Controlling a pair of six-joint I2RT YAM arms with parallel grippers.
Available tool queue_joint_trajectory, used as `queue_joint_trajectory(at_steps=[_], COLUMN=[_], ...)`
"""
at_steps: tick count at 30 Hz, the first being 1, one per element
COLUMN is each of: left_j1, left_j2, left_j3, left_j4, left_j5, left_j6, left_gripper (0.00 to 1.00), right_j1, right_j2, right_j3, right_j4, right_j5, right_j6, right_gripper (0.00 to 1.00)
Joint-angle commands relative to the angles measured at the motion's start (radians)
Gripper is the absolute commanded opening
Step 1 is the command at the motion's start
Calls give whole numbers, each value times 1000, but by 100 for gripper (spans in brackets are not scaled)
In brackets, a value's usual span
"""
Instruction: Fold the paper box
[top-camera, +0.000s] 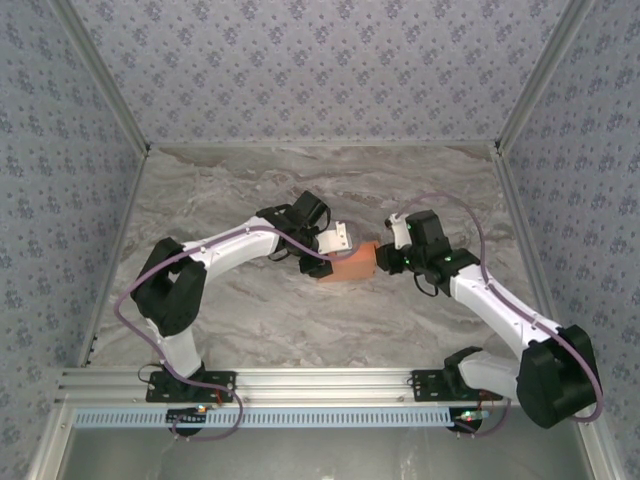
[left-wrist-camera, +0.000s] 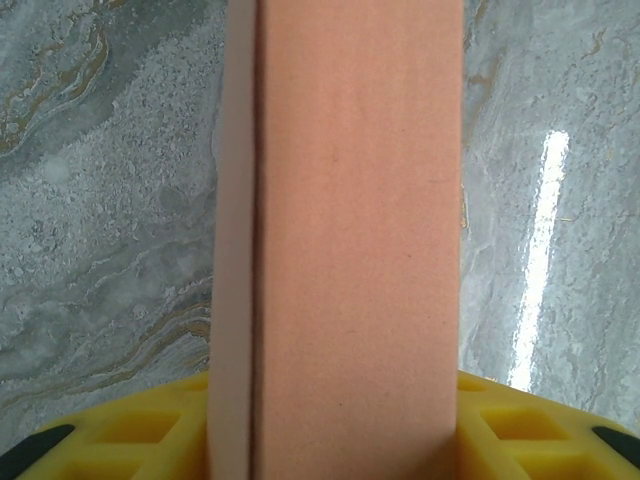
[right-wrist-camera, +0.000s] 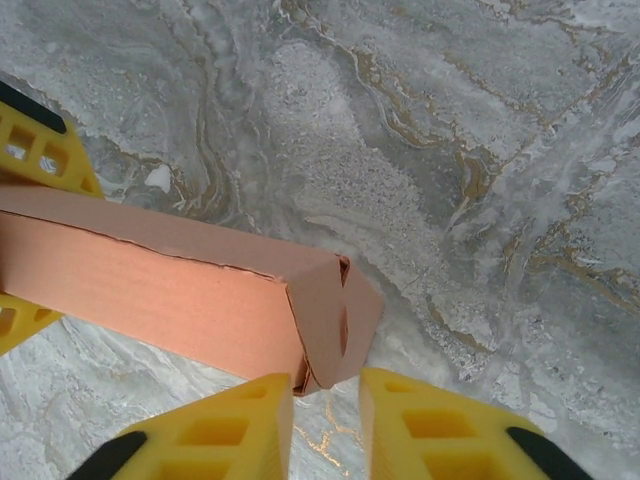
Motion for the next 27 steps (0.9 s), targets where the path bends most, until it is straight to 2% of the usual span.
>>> queue_joint_trajectory(at_steps=[1,10,17,27], left_j1=[-2,-16,-31,-31], left_j2=[-7,2,12,10], left_j3=[0,1,2,-4], left_j4=[14,35,31,42], left_j5=[26,0,-38,-36], left_j6=[-17,-43,-56,-58], left_gripper=[48,44,43,42], right_j1=[18,107,122,128], right_j2=[19,101,219,241], right_j3=[49,167,341,296], right_j4=[-12,-124,-378,-349], right_j5=[34,162,201,229], right_j6=[-10,13,82,70], right_gripper=[21,7,8,9])
